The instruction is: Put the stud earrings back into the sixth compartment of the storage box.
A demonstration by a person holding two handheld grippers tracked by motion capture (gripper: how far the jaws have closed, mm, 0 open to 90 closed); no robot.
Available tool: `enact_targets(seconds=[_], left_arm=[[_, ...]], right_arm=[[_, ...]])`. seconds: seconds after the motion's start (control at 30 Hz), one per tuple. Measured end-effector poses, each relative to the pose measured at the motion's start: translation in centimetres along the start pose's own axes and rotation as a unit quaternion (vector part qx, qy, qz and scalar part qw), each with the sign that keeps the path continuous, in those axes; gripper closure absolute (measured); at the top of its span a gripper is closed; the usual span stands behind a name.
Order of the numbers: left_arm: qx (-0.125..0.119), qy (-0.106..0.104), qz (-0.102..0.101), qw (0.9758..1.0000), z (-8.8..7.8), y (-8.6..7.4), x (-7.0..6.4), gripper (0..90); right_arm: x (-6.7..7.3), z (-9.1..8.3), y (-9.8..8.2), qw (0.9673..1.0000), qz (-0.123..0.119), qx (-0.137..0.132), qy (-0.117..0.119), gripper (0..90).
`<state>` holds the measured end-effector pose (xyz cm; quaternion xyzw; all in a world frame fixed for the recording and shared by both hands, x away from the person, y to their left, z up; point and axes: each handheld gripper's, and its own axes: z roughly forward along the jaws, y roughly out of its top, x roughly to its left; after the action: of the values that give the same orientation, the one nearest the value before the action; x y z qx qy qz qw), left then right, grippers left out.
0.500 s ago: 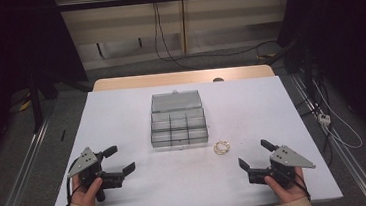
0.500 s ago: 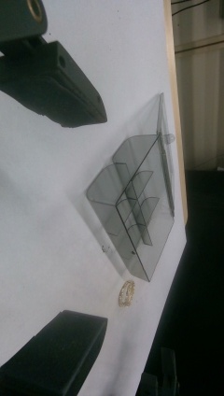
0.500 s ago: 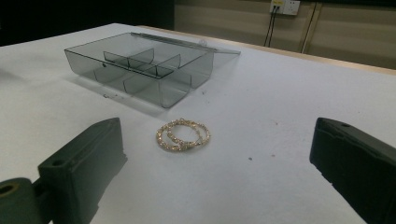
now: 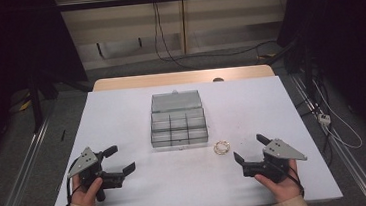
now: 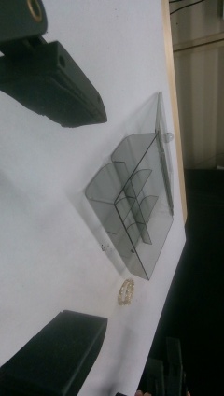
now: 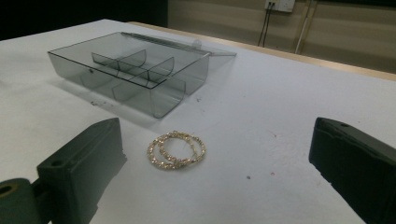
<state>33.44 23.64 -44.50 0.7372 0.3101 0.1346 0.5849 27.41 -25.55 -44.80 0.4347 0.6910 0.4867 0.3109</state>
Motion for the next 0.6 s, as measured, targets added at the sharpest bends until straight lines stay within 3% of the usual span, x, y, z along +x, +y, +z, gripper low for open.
enact_targets(seconds=[0.1,0.3,0.33,0.37,0.4,0.43,0.6], left_arm=[[0.002,-0.001,0.001,1.0,0.0,0.0,0.0,3.7],[0.0,0.001,0.0,1.0,-0.1,0.0,0.0,3.7],[0.001,0.001,0.0,1.0,-0.1,0.0,0.0,3.7],[0.001,0.0,0.001,1.0,-0.1,0.0,0.0,3.7],[-0.002,0.0,-0.002,1.0,-0.1,0.0,-0.1,3.7],[-0.001,-0.001,-0.002,1.0,0.0,0.0,-0.1,3.7],[0.002,0.0,0.001,1.0,0.0,0.0,0.0,3.8]], right_arm=[[-0.1,1.1,0.4,0.9998,0.005,0.018,0.002,3.3],[-0.3,2.5,0.6,0.9988,0.004,0.038,0.03,6.8],[-0.1,3.2,0.7,0.998,-0.005,0.052,0.036,14.5],[-0.1,3.2,0.7,0.998,-0.005,0.052,0.036,14.5],[0.1,3.9,0.7,0.9966,-0.003,0.066,0.049,22.9],[0.1,3.9,0.7,0.9966,-0.003,0.066,0.049,22.9],[0.6,5.3,0.9,0.9921,-0.006,0.097,0.08,47.5]])
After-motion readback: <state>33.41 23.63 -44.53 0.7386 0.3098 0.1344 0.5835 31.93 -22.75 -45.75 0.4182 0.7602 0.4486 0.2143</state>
